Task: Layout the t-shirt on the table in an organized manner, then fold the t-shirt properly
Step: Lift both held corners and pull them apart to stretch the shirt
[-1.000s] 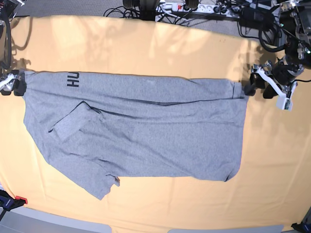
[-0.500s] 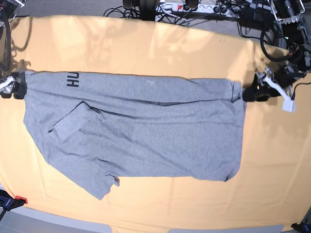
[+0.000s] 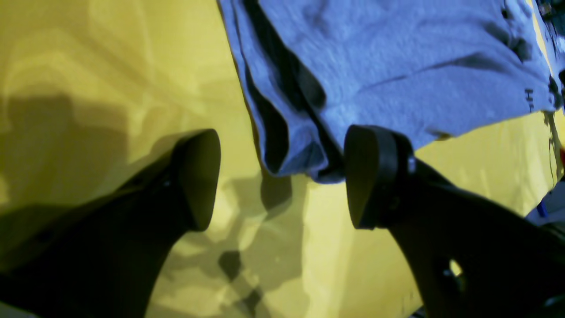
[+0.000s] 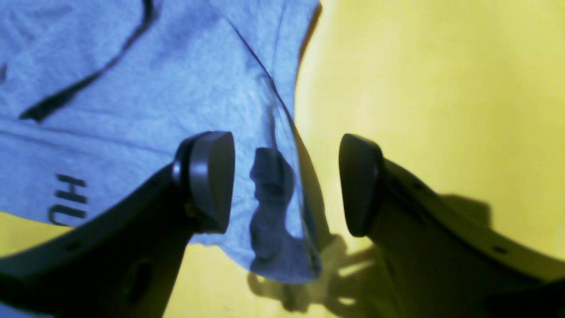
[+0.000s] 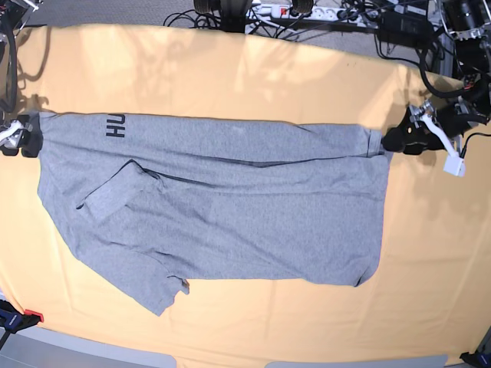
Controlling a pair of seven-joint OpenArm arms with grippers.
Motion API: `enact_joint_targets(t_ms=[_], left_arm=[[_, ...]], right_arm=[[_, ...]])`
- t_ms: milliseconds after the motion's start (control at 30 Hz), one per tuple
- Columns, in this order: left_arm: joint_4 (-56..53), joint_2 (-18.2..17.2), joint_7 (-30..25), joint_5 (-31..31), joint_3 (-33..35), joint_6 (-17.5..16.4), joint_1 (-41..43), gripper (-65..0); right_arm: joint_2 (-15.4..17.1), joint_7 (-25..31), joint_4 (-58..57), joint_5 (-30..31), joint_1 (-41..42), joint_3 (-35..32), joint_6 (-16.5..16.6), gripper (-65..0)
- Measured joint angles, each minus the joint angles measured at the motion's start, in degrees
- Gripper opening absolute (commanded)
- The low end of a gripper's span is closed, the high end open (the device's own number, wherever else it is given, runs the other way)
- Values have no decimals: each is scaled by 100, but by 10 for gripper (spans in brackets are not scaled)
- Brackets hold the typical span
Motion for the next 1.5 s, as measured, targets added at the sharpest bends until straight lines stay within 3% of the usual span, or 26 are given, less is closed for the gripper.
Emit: enact_joint_targets(t_ms=[367,533,600,700,833,967,1133,1300,1400,1500], left_arm=[[7,15,-247,-181,968,-17,-76,-200],[7,92,-258,-219,1038,-20,-81,-215],[4,94,-236,-184,1038,-15,-92,-331],[-17,96,-144,-13,1047,11,-74,-650],[-22,96,-131,85,1071,4,-96,-650],[-22,92,-129,96,1069,4,-129,-650],[-22,79,-59,144,1069,-13,-219,-650],[-22,79,-48,216,1032,-13,-251,-650],[-22,-17,-59,216,1032,-90,-251,-650],[-22,-190,-44,254,1032,-101,-251,-650]], right_arm=[[-2,0,0,55,0,0,0,-260],[-2,-24,0,55,0,0,0,-260],[-2,-26,0,55,2,0,0,-260],[-2,-26,0,55,0,0,0,-260],[-2,-90,0,55,2,0,0,-260],[-2,-640,0,81,0,0,0,-260],[22,-949,0,507,-9,0,0,-260],[28,-970,0,-415,-28,0,0,-230],[31,-940,0,-549,-46,0,0,-181],[2,-509,-15,-546,-221,0,0,-181]])
